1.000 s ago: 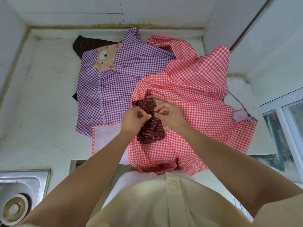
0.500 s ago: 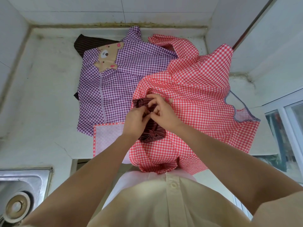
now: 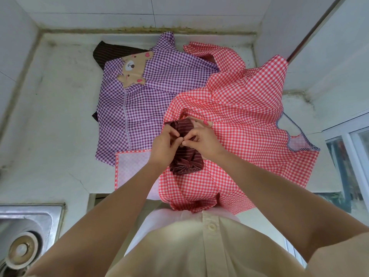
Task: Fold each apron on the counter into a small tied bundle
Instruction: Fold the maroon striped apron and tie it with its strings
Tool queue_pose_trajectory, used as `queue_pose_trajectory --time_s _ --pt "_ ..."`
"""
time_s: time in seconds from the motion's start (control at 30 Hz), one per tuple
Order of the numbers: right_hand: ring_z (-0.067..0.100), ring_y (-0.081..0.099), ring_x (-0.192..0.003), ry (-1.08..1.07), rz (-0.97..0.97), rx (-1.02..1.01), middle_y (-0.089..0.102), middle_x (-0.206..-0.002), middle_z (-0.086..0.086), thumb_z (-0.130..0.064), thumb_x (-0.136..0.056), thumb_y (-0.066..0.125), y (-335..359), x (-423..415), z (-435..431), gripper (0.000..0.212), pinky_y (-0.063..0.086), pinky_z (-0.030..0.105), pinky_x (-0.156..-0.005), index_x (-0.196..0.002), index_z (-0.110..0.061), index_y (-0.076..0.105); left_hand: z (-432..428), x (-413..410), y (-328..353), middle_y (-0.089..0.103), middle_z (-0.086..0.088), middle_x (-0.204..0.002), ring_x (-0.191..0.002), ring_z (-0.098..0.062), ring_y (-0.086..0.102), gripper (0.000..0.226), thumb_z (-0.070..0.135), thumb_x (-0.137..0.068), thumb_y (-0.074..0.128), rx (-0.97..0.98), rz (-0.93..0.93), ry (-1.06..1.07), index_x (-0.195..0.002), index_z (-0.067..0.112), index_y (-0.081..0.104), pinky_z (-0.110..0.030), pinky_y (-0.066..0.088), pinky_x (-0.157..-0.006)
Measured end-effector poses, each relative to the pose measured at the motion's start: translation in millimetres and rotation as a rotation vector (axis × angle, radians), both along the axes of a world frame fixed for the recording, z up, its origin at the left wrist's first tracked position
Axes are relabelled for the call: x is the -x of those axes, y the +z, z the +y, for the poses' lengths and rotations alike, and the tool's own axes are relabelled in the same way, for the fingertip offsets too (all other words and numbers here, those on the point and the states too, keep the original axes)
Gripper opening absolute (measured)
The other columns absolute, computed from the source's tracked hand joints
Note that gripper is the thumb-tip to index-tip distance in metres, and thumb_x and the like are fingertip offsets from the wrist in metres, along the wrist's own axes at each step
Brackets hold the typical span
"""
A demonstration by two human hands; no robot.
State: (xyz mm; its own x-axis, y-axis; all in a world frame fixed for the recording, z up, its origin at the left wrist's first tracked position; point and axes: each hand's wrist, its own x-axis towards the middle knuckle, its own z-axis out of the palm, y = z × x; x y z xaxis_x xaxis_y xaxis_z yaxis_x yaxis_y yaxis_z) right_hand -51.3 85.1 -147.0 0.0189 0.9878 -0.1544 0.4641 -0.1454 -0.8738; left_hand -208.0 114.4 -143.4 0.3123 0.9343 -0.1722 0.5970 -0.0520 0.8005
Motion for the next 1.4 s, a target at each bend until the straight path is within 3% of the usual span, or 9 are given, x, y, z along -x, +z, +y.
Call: queue_pose_trajectory --time_s 0.2,0.33,0.47,0.57,0.8,1.03,1.23,1.33,1.4 --pt "-0.003 0.052 -0.090 -0.023 0.065 0.077 0.064 -0.114 0.001 -0.018 -0.086 0.074 -2.2 -2.3 -0.1 0.008 0.044 0.016 -0.081 -0.080 -0.024 0.071 -2.9 5.2 -1.9 0.065 0.008 -0.083 -0.076 -0.003 0.062 0.039 0.009 -0.084 0.070 -0.054 0.004 -0.112 -0.115 0.014 0.049 -0.016 0.050 -0.069" --pt "0.007 0.054 -0.100 -0.108 0.076 0.157 0.065 -0.113 0.004 -0.020 -0.085 0.075 -2.3 1.7 3.5 0.008 0.047 0.026 -0.094 -0.077 -0.019 0.072 -5.7 -1.7 2.9 0.058 0.017 -0.075 -0.067 0.004 0.056 0.047 0.007 -0.082 0.072 -0.144 0.087 0.022 -0.122 0.011 0.047 -0.009 0.044 -0.064" --pt "0.005 0.059 -0.074 -0.235 0.156 0.307 0.064 -0.078 -0.006 -0.015 -0.084 0.074 3.9 5.3 8.6 0.017 0.048 0.021 -0.073 -0.070 -0.020 0.066 -8.0 -5.7 7.6 0.061 0.013 -0.077 -0.069 -0.007 0.062 0.052 0.005 -0.081 0.071 -0.189 0.116 -0.021 -0.125 0.009 0.043 -0.022 0.051 -0.071" --pt "0.007 0.060 -0.069 -0.297 0.173 0.328 0.064 -0.071 -0.004 -0.008 -0.081 0.074 4.7 8.9 10.0 0.014 0.051 0.024 -0.074 -0.072 -0.017 0.067 -7.8 -6.3 7.7 0.062 0.009 -0.079 -0.072 -0.012 0.064 0.054 0.003 -0.080 0.070 -0.219 0.147 -0.055 -0.126 0.008 0.042 -0.023 0.048 -0.071" --pt "0.020 0.054 -0.115 0.052 -0.206 -0.082 0.062 -0.120 0.004 -0.013 -0.079 0.076 -4.6 7.9 8.2 0.006 0.046 0.044 -0.099 -0.079 -0.018 0.078 -6.6 1.8 4.4 0.060 0.007 -0.080 -0.071 -0.012 0.061 0.057 0.000 -0.080 0.067 -0.227 0.154 -0.121 -0.131 0.005 0.040 -0.018 0.046 -0.067" --pt "0.020 0.035 -0.136 0.227 -0.235 0.085 0.056 -0.130 0.003 -0.022 -0.092 0.065 -6.8 -3.5 12.6 0.013 0.027 0.046 -0.115 -0.098 -0.021 0.076 -8.9 8.2 1.2 0.064 0.003 -0.088 -0.075 -0.008 0.060 0.050 0.001 -0.086 0.065 -0.212 0.129 -0.097 -0.130 0.006 0.040 -0.017 0.047 -0.072" --pt "0.010 0.063 -0.099 0.177 0.038 0.466 0.065 -0.105 -0.002 -0.025 -0.102 0.048 9.9 -1.4 7.1 0.024 0.052 0.026 -0.087 -0.117 -0.016 0.065 -11.3 9.1 -2.5 0.067 0.000 -0.087 -0.076 -0.012 0.060 0.013 0.000 -0.083 0.070 -0.345 0.134 -0.068 -0.092 0.010 0.069 -0.032 0.055 -0.073" --pt "-0.007 0.054 -0.056 0.112 0.051 0.482 0.051 -0.075 -0.013 -0.022 -0.103 0.048 12.9 0.5 7.9 0.025 0.040 0.009 -0.051 -0.116 -0.009 0.065 -11.9 7.8 -1.0 0.068 -0.003 -0.087 -0.080 -0.018 0.061 0.012 0.002 -0.080 0.072 -0.377 0.173 -0.076 -0.090 0.009 0.073 -0.032 0.053 -0.073" --pt "-0.007 0.050 -0.047 0.087 0.073 0.485 0.046 -0.071 -0.014 -0.020 -0.103 0.048 12.7 0.0 7.4 0.026 0.036 0.007 -0.043 -0.117 -0.006 0.064 -11.2 7.1 0.6 0.069 -0.003 -0.086 -0.086 -0.020 0.060 0.012 0.008 -0.077 0.076 -0.406 0.202 -0.088 -0.089 0.009 0.074 -0.027 0.047 -0.077"
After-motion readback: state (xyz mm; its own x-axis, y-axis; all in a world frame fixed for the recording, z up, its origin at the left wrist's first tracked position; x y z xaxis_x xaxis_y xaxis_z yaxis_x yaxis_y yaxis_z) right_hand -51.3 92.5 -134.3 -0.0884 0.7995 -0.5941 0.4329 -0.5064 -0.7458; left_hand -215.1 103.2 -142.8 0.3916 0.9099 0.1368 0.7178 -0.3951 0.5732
